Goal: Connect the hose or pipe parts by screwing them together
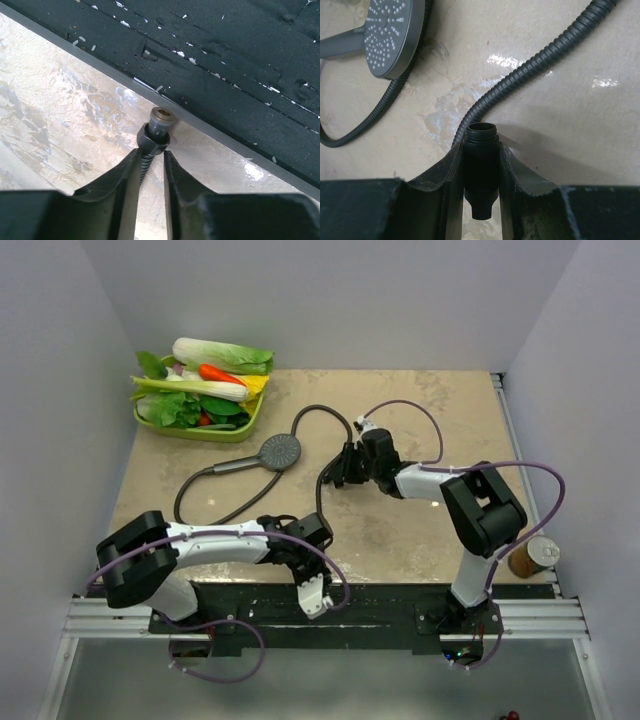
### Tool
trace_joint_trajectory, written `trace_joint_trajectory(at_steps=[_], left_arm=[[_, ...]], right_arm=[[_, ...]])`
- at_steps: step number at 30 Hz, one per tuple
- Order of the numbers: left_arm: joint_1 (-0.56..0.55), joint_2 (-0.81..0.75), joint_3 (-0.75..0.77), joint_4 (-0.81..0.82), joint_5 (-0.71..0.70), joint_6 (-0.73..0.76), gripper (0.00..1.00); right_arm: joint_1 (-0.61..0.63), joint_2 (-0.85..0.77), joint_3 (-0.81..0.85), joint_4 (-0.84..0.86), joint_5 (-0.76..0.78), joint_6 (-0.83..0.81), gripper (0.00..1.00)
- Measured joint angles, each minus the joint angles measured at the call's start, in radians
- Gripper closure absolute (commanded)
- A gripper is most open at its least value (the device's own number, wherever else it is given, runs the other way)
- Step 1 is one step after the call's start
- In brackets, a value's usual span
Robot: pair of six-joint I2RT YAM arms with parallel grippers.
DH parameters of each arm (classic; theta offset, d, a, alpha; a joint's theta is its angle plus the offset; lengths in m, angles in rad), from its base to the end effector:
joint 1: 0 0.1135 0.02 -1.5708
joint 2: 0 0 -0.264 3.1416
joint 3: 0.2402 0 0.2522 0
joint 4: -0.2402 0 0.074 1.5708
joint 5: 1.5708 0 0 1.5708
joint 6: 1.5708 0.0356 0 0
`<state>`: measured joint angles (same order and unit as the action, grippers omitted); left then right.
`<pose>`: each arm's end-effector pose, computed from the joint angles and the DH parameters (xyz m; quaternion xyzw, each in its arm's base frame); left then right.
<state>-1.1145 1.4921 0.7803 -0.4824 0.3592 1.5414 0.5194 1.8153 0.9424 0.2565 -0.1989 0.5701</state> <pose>0.1048 -0.2420 0.1623 0.9462 0.2000 -0.1325 0.2172 0.3230 0.1928 0.1576 -0.0232 0.8848 0.3123 0.3452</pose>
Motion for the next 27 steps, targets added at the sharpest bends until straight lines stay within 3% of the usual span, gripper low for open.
trace_joint_trajectory(at_steps=[12,27], left_arm=[[-0.012,0.053,0.057,-0.004,0.004,-0.058,0.64],[-0.025,0.095,0.09,-0.008,0.011,-0.084,0.68]], right_arm=[[0.041,0.076,0.089,-0.002,-0.018,0.011,1.0],[0.063,0.093,0.092,0.023,-0.032,0.03,1.0]])
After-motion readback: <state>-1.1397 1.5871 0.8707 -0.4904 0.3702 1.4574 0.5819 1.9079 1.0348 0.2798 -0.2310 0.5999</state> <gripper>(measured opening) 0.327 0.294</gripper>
